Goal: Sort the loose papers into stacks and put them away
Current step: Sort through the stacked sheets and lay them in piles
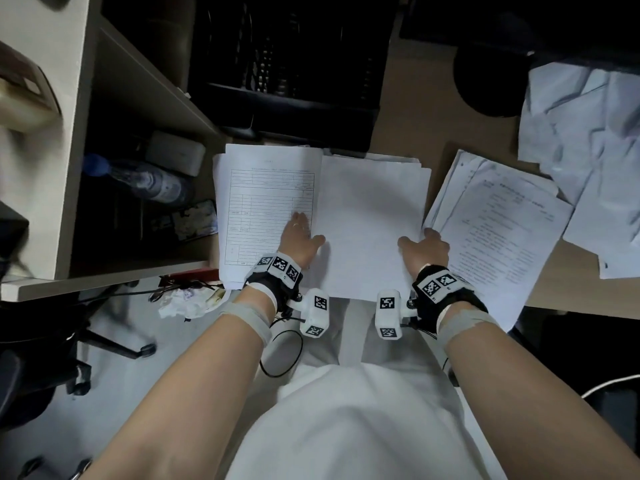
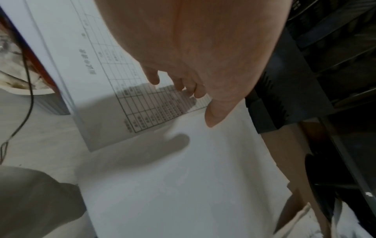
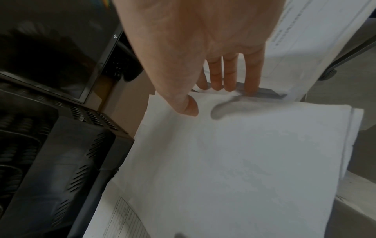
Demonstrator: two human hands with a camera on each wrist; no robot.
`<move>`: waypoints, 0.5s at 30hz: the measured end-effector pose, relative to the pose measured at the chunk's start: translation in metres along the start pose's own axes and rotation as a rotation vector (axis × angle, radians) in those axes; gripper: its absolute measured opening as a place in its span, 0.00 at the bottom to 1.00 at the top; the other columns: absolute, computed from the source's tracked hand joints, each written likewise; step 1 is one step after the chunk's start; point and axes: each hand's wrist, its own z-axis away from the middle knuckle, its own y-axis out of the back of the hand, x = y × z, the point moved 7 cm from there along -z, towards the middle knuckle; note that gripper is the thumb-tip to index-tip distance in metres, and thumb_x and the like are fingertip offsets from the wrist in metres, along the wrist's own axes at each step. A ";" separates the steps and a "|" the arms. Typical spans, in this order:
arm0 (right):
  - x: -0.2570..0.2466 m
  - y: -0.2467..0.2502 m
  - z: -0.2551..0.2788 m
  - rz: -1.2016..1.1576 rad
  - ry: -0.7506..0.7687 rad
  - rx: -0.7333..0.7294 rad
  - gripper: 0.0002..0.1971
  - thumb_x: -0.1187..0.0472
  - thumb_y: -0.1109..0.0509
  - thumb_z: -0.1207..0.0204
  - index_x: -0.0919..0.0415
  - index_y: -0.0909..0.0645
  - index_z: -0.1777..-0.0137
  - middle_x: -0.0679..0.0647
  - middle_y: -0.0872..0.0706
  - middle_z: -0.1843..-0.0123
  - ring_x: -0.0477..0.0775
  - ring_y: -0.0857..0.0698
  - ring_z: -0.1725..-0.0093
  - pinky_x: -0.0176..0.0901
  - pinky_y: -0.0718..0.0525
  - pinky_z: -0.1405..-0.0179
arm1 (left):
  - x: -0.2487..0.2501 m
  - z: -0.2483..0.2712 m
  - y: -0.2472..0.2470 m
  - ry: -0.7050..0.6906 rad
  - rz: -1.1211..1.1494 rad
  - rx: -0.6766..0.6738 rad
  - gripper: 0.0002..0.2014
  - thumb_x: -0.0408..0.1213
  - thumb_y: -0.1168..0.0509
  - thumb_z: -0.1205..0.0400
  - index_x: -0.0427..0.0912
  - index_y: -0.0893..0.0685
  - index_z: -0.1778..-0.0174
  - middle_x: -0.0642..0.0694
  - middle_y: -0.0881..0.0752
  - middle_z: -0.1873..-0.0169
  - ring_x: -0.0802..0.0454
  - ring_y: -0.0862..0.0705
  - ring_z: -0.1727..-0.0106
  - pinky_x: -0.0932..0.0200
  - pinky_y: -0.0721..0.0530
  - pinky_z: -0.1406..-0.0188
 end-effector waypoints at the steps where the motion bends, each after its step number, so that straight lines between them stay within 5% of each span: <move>1: 0.000 0.001 0.000 0.008 0.001 0.002 0.36 0.52 0.33 0.23 0.56 0.37 0.16 0.64 0.32 0.22 0.69 0.25 0.28 0.59 0.22 0.30 | -0.003 0.000 0.002 -0.002 -0.030 0.003 0.39 0.38 0.33 0.17 0.32 0.46 0.14 0.37 0.48 0.13 0.42 0.46 0.13 0.44 0.42 0.15; 6: -0.001 0.003 0.002 0.052 0.000 -0.008 0.37 0.50 0.33 0.24 0.54 0.38 0.15 0.62 0.34 0.20 0.67 0.30 0.23 0.61 0.27 0.25 | -0.026 0.003 0.011 0.004 -0.130 0.025 0.37 0.39 0.34 0.17 0.32 0.44 0.15 0.41 0.54 0.13 0.39 0.56 0.12 0.44 0.50 0.14; 10: -0.003 0.004 0.004 0.090 0.010 -0.025 0.38 0.49 0.34 0.23 0.55 0.40 0.14 0.61 0.35 0.19 0.66 0.33 0.22 0.62 0.30 0.24 | -0.038 0.006 0.020 0.029 -0.107 0.000 0.41 0.38 0.32 0.17 0.39 0.48 0.12 0.47 0.58 0.12 0.49 0.60 0.12 0.49 0.53 0.13; 12: -0.003 0.006 0.006 0.089 0.011 -0.032 0.38 0.49 0.33 0.24 0.55 0.39 0.15 0.61 0.35 0.19 0.67 0.34 0.22 0.62 0.31 0.24 | -0.035 0.008 0.027 0.056 -0.063 0.023 0.39 0.40 0.32 0.17 0.40 0.44 0.13 0.48 0.54 0.12 0.49 0.54 0.12 0.50 0.46 0.14; 15: -0.003 0.007 0.008 0.073 0.034 -0.030 0.36 0.49 0.34 0.24 0.55 0.37 0.16 0.61 0.32 0.21 0.67 0.31 0.24 0.62 0.30 0.25 | -0.014 0.012 0.029 0.057 -0.131 0.097 0.25 0.45 0.33 0.18 0.44 0.23 0.24 0.43 0.34 0.17 0.43 0.35 0.18 0.48 0.34 0.23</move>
